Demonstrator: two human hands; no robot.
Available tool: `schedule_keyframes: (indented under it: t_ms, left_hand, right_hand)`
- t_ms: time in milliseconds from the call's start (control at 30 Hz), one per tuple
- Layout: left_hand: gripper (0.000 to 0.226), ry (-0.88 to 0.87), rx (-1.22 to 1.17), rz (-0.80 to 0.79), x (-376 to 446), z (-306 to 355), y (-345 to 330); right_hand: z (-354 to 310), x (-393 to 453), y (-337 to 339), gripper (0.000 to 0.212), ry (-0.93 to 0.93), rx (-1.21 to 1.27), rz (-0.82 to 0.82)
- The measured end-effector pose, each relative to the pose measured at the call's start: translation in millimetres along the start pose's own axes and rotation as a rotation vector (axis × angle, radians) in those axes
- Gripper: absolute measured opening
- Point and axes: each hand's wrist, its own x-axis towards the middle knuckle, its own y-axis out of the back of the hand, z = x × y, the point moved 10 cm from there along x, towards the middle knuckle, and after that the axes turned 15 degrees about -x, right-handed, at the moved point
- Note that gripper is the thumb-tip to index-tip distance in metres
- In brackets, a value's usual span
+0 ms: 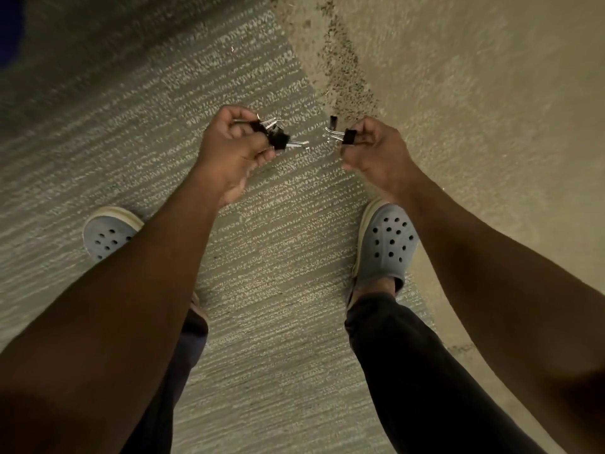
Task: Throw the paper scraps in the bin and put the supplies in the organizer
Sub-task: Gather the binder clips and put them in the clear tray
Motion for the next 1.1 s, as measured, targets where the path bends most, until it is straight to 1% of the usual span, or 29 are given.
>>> schedule_keyframes:
  t_ms: [67, 233, 433, 500, 567, 600, 633, 700, 733, 767, 833, 867, 900, 933, 967, 1000, 1033, 1067, 1100]
  left_hand:
    - [0.036, 0.072, -0.118, -0.019, -5, -5, 4]
    - [0.033, 0.178, -0.095, -0.05, -8, -21, 6]
    - [0.033, 0.18, -0.074, -0.021, -7, -25, 7]
    - [0.031, 0.193, -0.1, -0.05, -10, -27, 4]
    - [0.023, 0.207, -0.12, -0.102, -14, -29, -3]
    - [0.017, 0.217, -0.113, -0.123, -17, -30, -7]
    - [0.014, 0.238, -0.107, -0.139, -20, -32, -10]
    - [0.029, 0.294, -0.064, -0.146, -24, -40, -13]
    - [0.035, 0.308, -0.032, -0.138, -26, -43, -14]
    - [0.037, 0.316, -0.013, -0.121, -27, -45, -12]
    - [0.031, 0.324, 0.003, -0.042, -29, -45, -4]
    - [0.029, 0.325, 0.012, -0.004, -29, -44, 2]
    - [0.027, 0.325, 0.017, 0.022, -29, -42, 7]
    - [0.023, 0.323, 0.027, 0.039, -28, -40, 12]
    - [0.02, 0.326, 0.033, 0.049, -27, -38, 16]
    - [0.017, 0.332, 0.042, 0.044, -26, -36, 19]
    - [0.015, 0.346, 0.045, 0.026, -25, -36, 20]
    - [0.015, 0.359, 0.038, -0.001, -24, -35, 20]
    - [0.018, 0.376, 0.018, -0.03, -23, -35, 20]
  right_hand:
    - [-3, -7, -2, 0.023, 0.037, 0.063, -0.078]
    - [0, -11, -9, 0.022, 0.036, 0.047, -0.149]
    - [0, -8, -18, 0.022, 0.004, 0.035, -0.117]
    - [-10, -12, -25, 0.025, 0.022, 0.054, -0.116]
    - [-22, -19, -35, 0.025, 0.03, 0.077, -0.119]
    - [-27, -23, -41, 0.023, 0.04, 0.043, -0.11]
    - [-34, -28, -46, 0.019, 0.07, -0.06, -0.081]
    - [-54, -40, -57, 0.015, 0.197, -0.379, 0.004]
    - [-65, -47, -64, 0.017, 0.274, -0.505, 0.029]
    - [-75, -54, -72, 0.024, 0.337, -0.591, 0.016]
    - [-82, -64, -89, 0.034, 0.384, -0.651, -0.11]
    - [-81, -66, -94, 0.033, 0.353, -0.609, -0.181]
    - [-80, -68, -93, 0.027, 0.289, -0.504, -0.231]
    - [-77, -67, -89, 0.018, 0.217, -0.383, -0.236]
    - [-75, -63, -81, 0.011, 0.162, -0.29, -0.191]
    - [-70, -57, -70, 0.007, 0.127, -0.263, -0.098]
    - [-64, -49, -56, 0.005, 0.103, -0.314, 0.024]
    - [-58, -41, -41, 0.005, 0.085, -0.427, 0.147]
    - [-52, -35, -31, 0.013, 0.067, -0.553, 0.235]
